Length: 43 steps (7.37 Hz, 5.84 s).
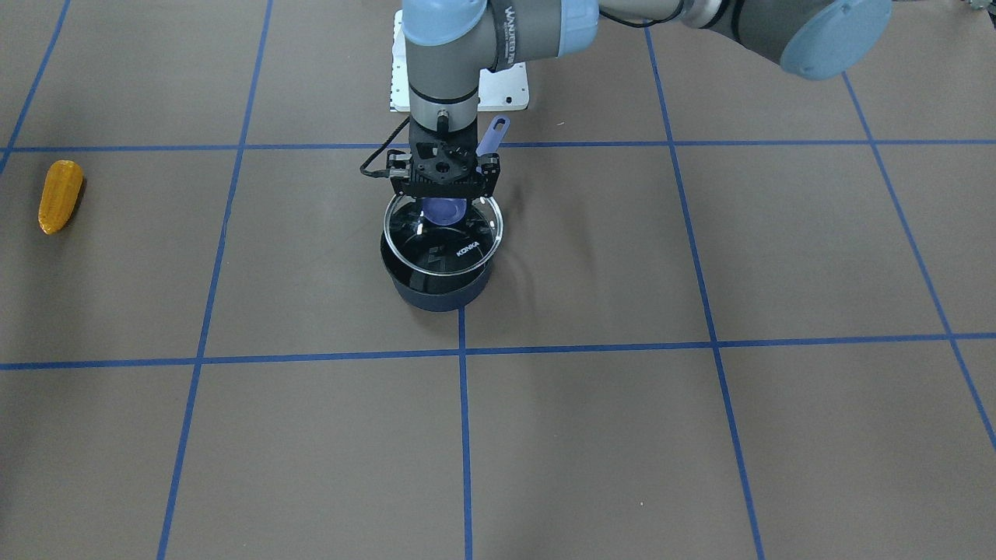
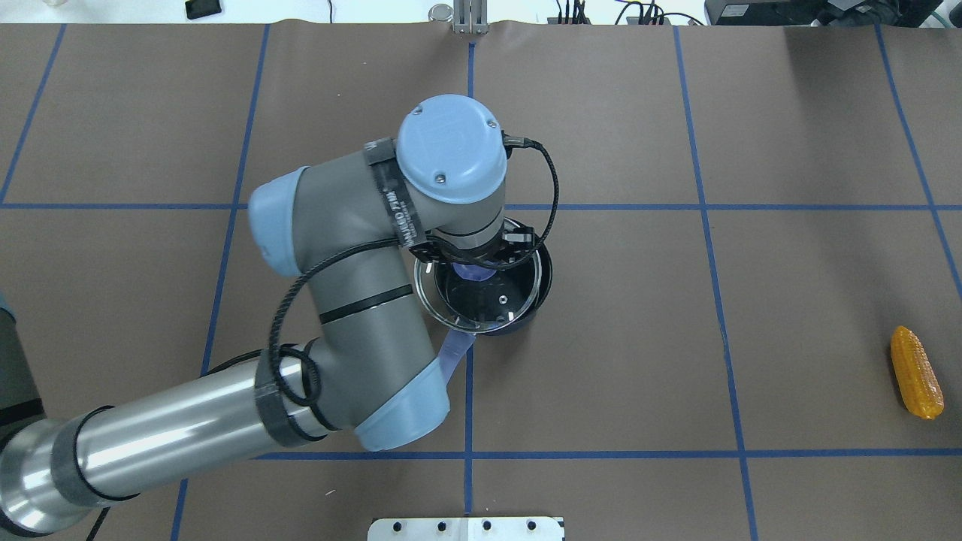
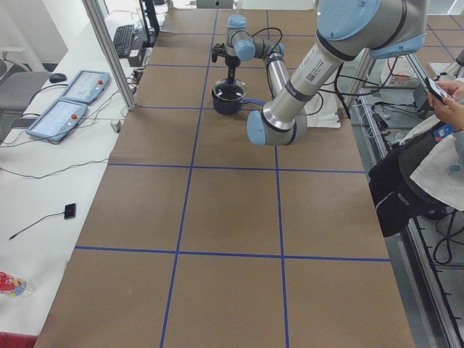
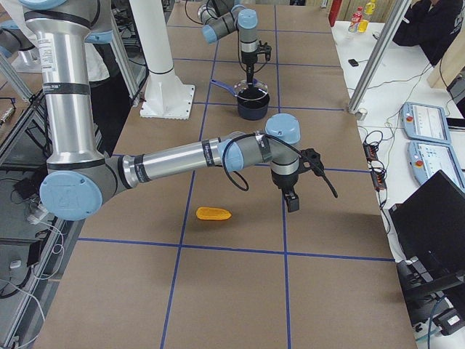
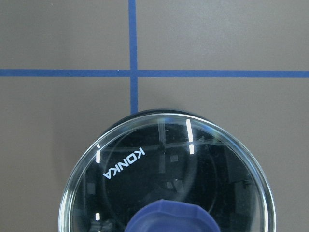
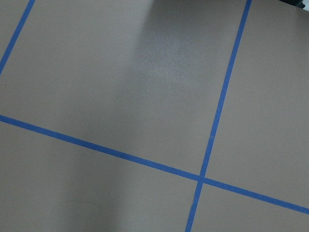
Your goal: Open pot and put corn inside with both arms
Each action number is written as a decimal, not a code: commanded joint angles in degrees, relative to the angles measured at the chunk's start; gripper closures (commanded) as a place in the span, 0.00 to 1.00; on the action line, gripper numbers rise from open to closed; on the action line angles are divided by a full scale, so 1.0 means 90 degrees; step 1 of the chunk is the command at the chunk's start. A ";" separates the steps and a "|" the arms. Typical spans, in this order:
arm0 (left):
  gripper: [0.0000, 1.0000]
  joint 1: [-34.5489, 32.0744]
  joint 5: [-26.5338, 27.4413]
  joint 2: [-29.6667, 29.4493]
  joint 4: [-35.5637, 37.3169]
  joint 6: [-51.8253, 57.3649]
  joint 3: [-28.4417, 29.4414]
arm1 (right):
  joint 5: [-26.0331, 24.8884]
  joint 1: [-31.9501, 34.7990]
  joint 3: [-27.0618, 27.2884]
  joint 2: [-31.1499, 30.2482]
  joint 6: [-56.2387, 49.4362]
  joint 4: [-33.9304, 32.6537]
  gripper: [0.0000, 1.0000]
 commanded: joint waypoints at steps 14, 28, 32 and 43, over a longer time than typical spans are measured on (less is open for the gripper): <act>0.73 -0.2794 -0.2298 0.7210 -0.5926 0.6117 -0.0046 | 0.0001 -0.0039 -0.0039 -0.0010 0.0000 0.0000 0.00; 0.02 -0.6591 -0.3002 0.5441 -0.1238 1.0177 -0.0027 | 0.0118 -0.1531 0.0913 -0.1684 0.3211 0.2285 0.00; 0.02 -0.6817 -0.3012 0.5638 -0.1336 1.0083 0.0179 | -0.0476 -0.2293 0.0930 -0.3289 0.4314 0.4193 0.01; 0.02 -0.6798 -0.3001 0.5599 -0.1356 1.0102 0.0111 | -0.2685 -0.4961 -0.0713 -0.3340 0.6601 0.7080 1.00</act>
